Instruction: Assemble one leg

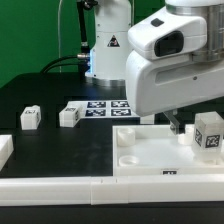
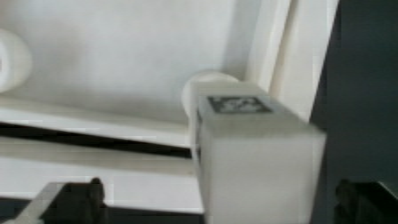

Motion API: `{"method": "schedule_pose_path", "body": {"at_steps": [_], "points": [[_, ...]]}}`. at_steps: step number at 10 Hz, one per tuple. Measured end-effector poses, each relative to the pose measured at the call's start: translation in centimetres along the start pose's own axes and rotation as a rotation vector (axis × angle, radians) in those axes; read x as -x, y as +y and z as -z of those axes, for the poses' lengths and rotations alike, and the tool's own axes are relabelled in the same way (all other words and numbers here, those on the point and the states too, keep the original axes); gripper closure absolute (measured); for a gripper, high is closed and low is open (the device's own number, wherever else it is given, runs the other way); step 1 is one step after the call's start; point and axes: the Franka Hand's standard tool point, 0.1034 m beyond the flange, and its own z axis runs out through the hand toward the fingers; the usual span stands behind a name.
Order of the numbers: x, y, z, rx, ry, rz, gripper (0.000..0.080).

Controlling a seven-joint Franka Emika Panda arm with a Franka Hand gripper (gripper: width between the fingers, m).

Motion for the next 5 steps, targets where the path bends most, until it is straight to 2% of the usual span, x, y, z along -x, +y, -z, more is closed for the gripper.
{"method": "schedule_pose_path", "body": {"at_steps": [1,5], "points": [[-0.2,0.1,-0.1,0.006,0.024,-0.002,0.015],[1.1,-0.2,-1.5,0.012,0.029,-0.005,0.015]]}}
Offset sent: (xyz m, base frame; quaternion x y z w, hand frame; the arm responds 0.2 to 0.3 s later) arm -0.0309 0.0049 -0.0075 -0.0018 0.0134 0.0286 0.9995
